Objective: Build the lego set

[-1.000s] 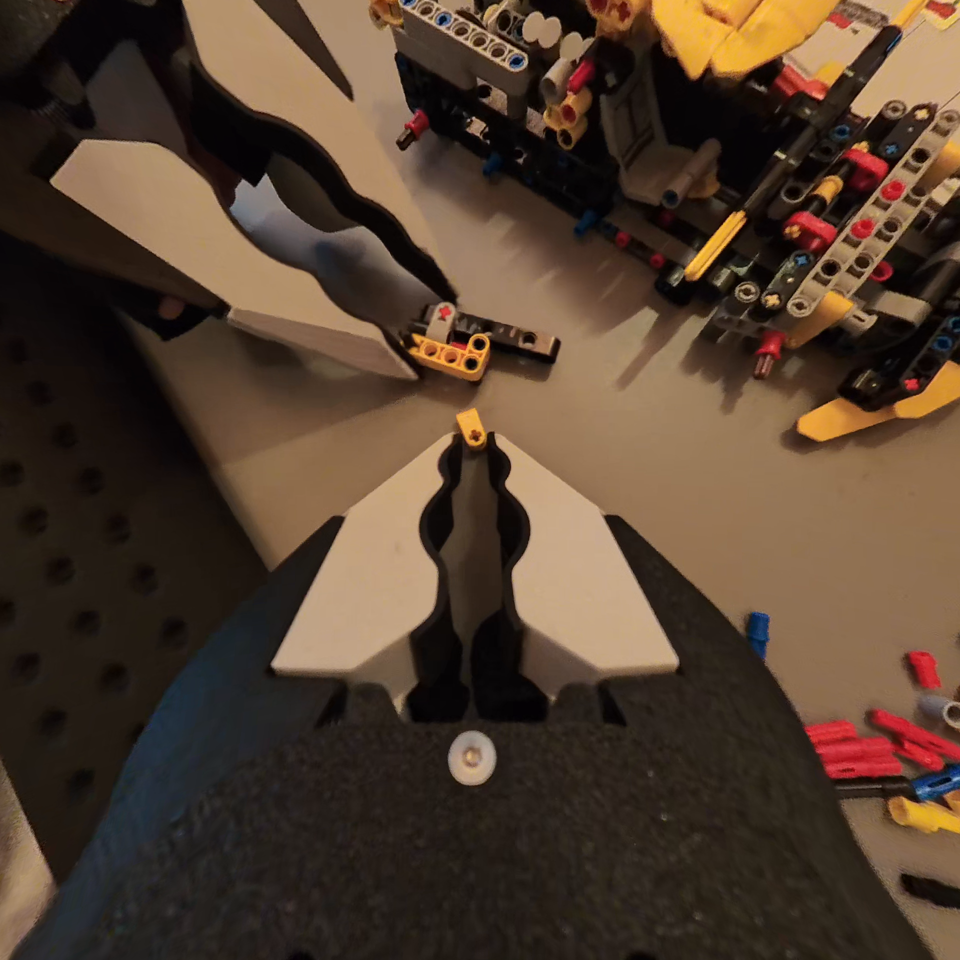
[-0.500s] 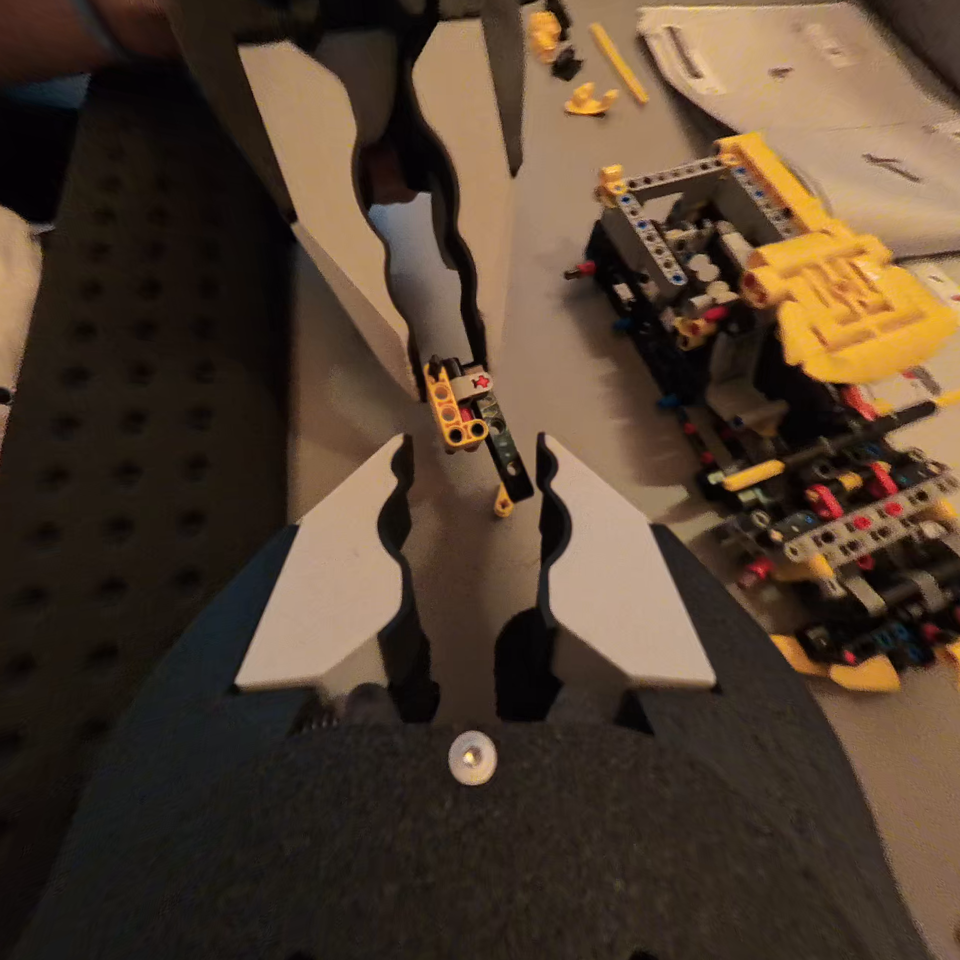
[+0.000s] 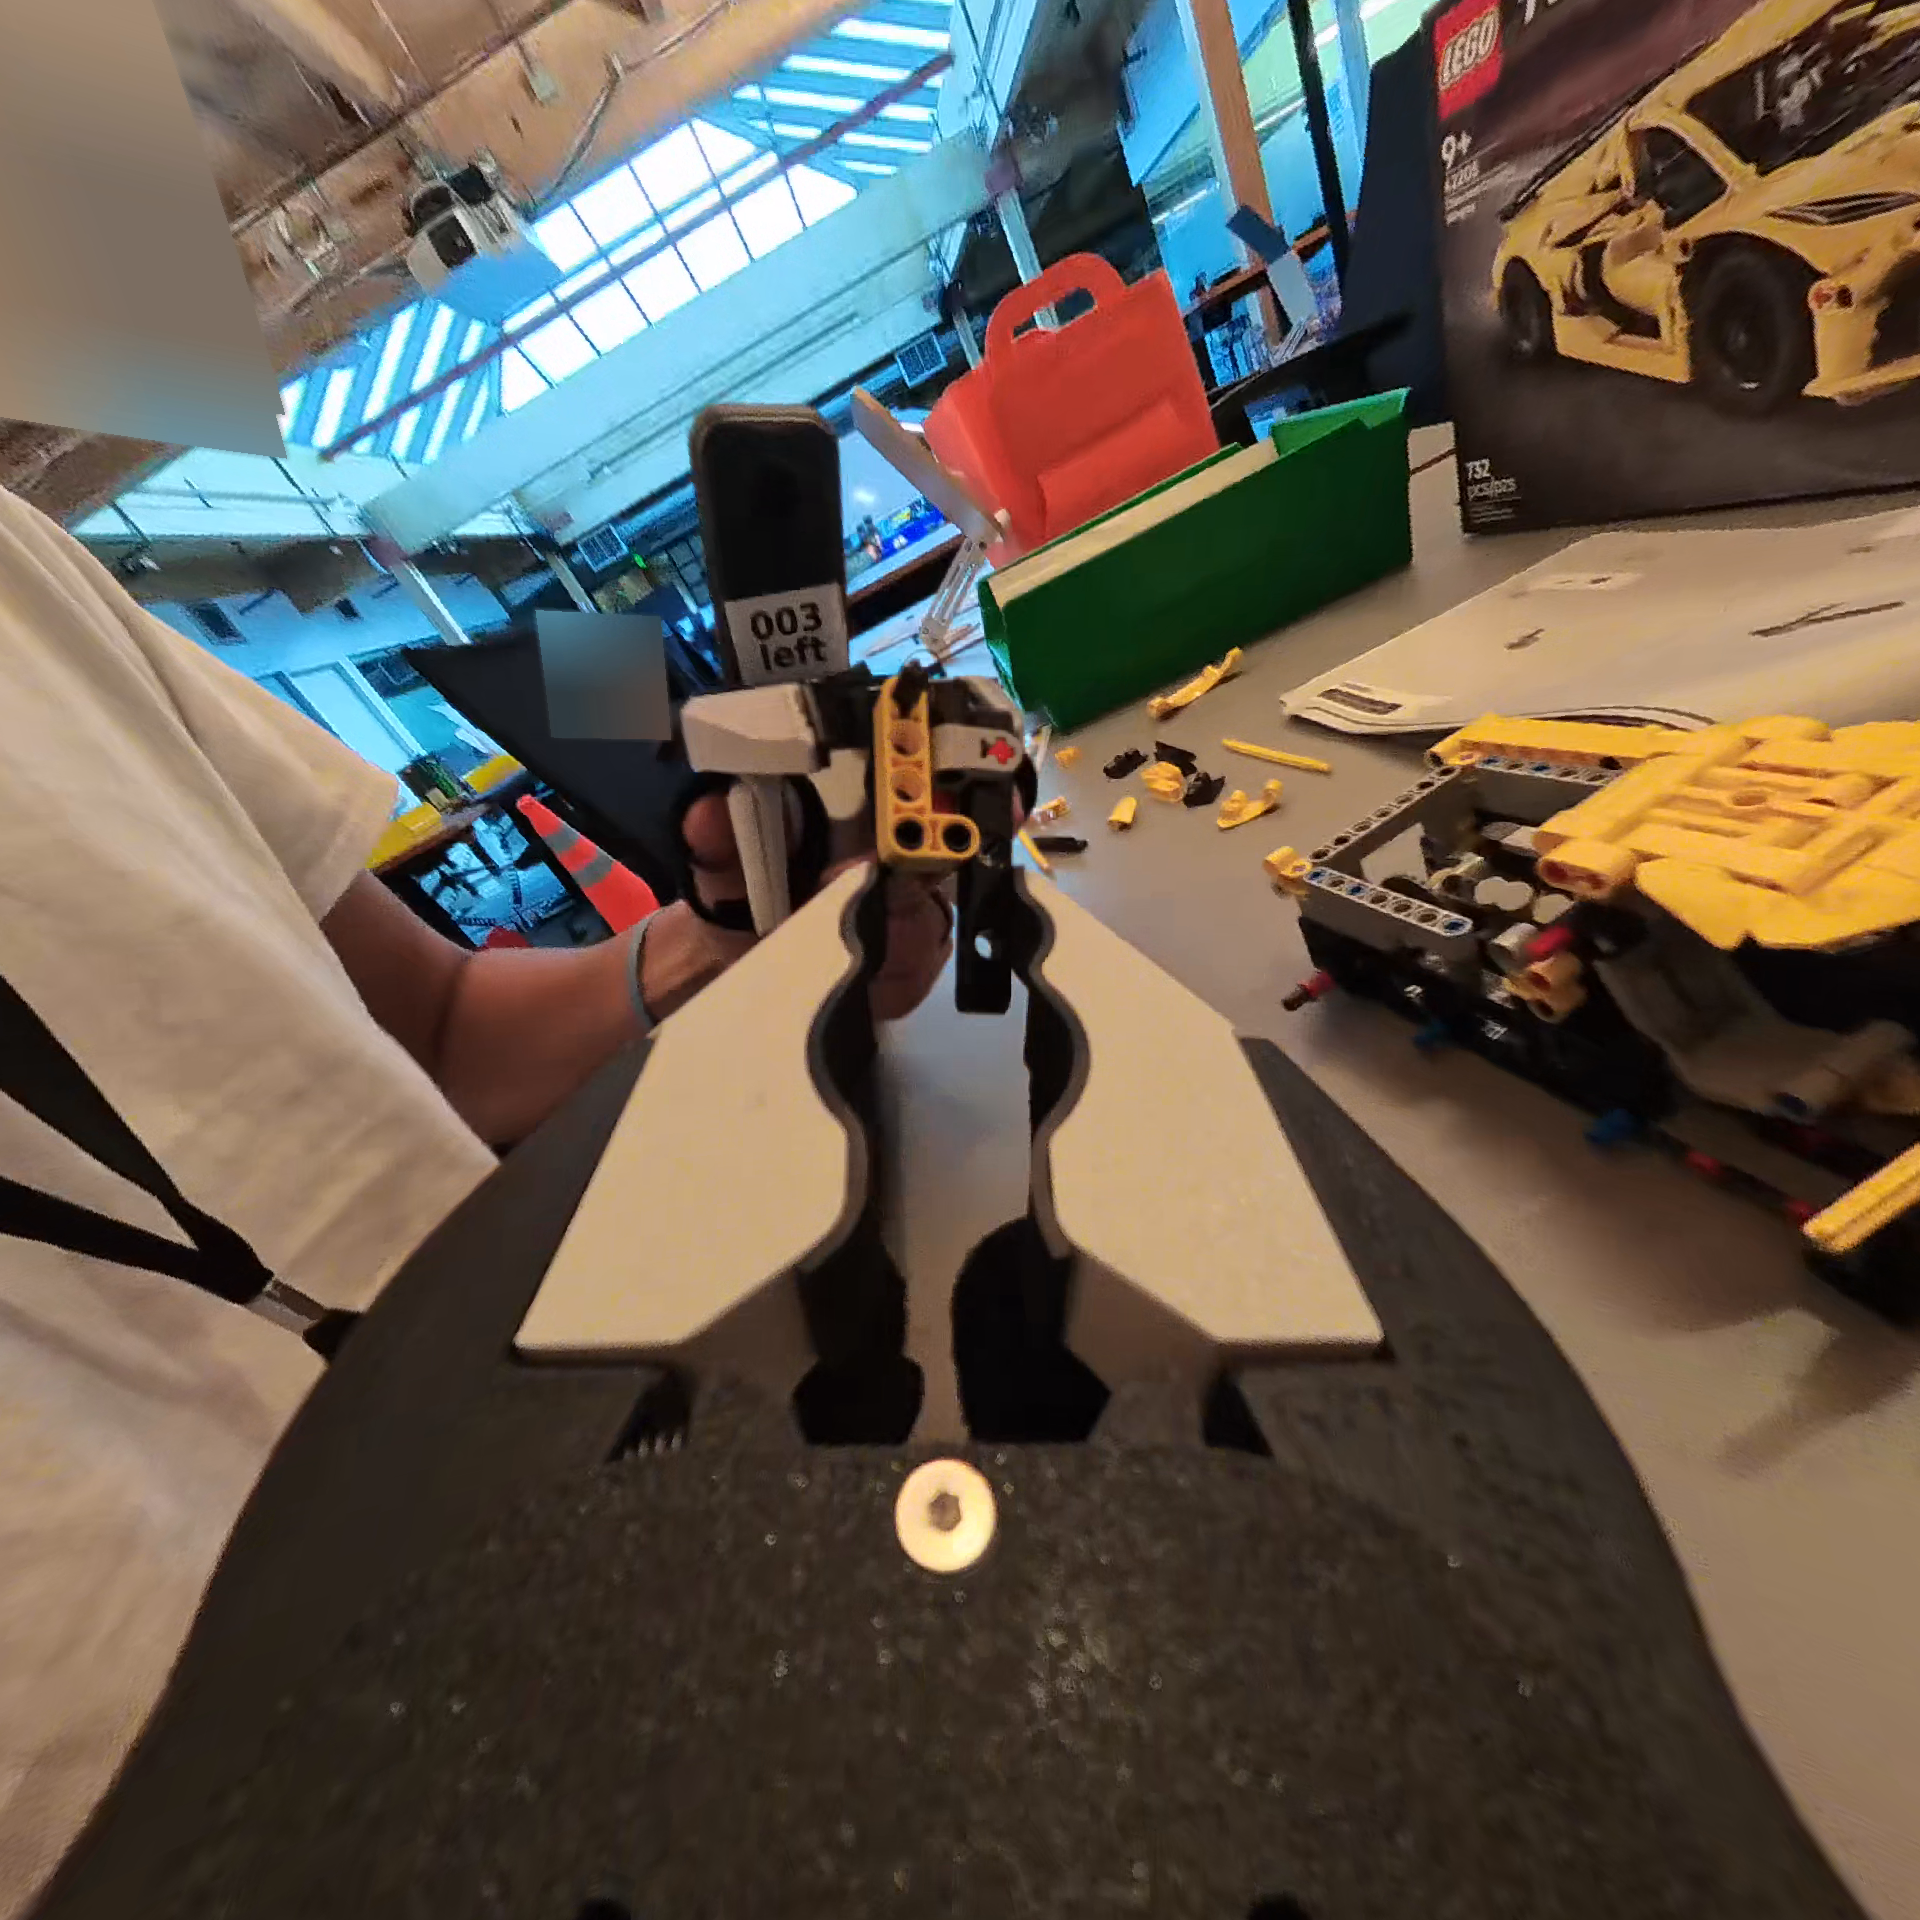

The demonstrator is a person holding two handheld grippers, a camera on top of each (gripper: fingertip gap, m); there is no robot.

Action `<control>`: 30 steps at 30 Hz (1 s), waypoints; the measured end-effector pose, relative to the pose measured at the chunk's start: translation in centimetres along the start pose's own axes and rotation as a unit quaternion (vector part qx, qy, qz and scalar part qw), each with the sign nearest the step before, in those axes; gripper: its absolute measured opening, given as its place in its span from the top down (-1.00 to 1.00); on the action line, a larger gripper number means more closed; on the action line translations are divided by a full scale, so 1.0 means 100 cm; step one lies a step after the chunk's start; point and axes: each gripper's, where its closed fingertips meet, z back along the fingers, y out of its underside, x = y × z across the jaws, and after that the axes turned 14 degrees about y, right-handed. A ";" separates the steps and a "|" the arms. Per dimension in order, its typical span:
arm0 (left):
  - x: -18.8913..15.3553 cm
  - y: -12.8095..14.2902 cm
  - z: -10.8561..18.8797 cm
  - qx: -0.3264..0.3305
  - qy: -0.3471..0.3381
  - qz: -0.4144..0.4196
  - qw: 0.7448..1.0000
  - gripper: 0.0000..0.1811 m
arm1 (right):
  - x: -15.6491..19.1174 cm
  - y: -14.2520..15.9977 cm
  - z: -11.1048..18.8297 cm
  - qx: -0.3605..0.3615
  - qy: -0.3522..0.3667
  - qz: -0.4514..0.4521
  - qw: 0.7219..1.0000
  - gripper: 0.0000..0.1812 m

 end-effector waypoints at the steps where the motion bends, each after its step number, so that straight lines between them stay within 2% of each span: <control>1: 0.000 0.002 0.000 0.003 0.000 0.000 1.000 0.65 | 0.001 -0.001 0.000 -0.005 -0.001 -0.001 1.000 0.76; 5: -0.005 -0.002 -0.005 -0.031 0.020 0.034 0.999 0.62 | 0.006 -0.010 -0.002 -0.035 -0.011 -0.003 0.999 0.76; 9: -0.002 -0.008 -0.003 -0.061 0.007 0.041 0.997 0.61 | 0.008 -0.010 -0.005 -0.039 -0.001 0.025 0.999 0.76; 12: -0.001 -0.008 -0.004 -0.064 0.009 0.047 0.997 0.63 | 0.010 -0.006 -0.008 -0.031 0.000 0.027 0.999 0.76; 13: -0.003 -0.008 -0.004 -0.065 0.012 0.045 0.997 0.71 | 0.011 -0.006 -0.009 -0.031 0.000 0.028 0.999 0.76; 21: -0.001 -0.017 0.000 -0.101 0.014 0.060 0.993 0.67 | 0.007 -0.009 -0.009 -0.044 0.010 0.019 0.999 0.77; 27: -0.001 -0.015 0.000 -0.089 0.012 0.048 0.995 0.73 | 0.009 -0.006 -0.011 -0.037 0.008 0.023 0.999 0.77; 29: -0.005 -0.014 -0.002 -0.081 0.023 0.043 0.996 0.73 | 0.007 -0.002 -0.011 -0.024 0.020 0.033 0.999 0.92; 30: -0.006 -0.012 -0.003 -0.073 0.025 0.037 0.996 0.73 | 0.007 -0.002 -0.012 -0.024 0.022 0.040 0.999 0.91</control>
